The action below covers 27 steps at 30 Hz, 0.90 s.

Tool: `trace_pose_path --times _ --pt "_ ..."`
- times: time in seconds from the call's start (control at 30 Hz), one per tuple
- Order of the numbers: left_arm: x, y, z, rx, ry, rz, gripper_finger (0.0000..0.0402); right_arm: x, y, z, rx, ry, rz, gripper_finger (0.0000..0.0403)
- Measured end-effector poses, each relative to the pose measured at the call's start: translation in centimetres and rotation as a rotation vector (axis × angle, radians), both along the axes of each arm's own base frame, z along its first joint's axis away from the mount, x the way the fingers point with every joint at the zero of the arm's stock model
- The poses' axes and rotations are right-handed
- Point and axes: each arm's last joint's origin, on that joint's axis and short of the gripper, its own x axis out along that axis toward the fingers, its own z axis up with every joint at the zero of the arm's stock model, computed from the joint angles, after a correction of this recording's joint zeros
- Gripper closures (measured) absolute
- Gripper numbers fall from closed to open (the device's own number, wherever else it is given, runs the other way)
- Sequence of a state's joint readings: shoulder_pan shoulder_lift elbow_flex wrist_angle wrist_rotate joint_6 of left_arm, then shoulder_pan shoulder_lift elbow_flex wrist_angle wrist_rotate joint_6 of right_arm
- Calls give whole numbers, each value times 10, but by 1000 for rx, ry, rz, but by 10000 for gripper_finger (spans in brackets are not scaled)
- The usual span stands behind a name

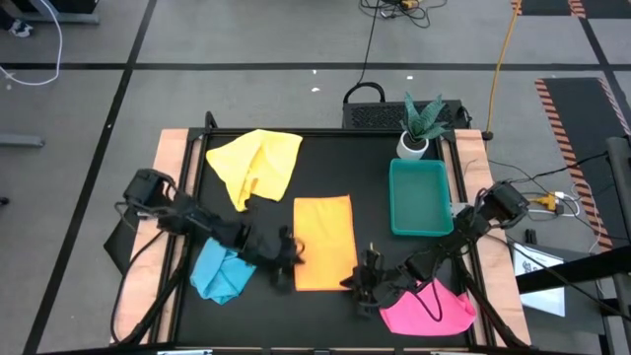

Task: Fold microfiber towels
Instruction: Fold the orange microfiber cloth

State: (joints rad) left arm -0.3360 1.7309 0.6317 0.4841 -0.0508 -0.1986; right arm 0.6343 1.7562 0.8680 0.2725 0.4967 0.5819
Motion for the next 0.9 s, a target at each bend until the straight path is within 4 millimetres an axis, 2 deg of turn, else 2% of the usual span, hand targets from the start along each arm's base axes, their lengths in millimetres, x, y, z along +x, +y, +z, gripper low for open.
trace_pose_path --times 0.1,0.23,0.33,0.5,0.57,0.8,0.9 --pt "-10 -22 -2 32 17 -41 390 1 -1 0 0 2 -3 403" --pt "-21 -36 -6 103 49 -21 392 1 -1 0 1 1 -3 403" --pt "-25 -39 -8 104 72 6 398 1 -1 0 1 1 -3 403" --pt "-15 -45 9 -3 -104 12 392 1 -1 0 2 -1 -3 403" --pt "-12 -45 10 -20 -135 2 397 1 -1 0 3 -2 -4 403" --pt "-15 -45 -16 -27 18 -87 394 2 -1 0 5 -4 -4 403" --pt "-19 -46 -21 -39 86 -84 399 2 -1 0 3 -4 -2 403"
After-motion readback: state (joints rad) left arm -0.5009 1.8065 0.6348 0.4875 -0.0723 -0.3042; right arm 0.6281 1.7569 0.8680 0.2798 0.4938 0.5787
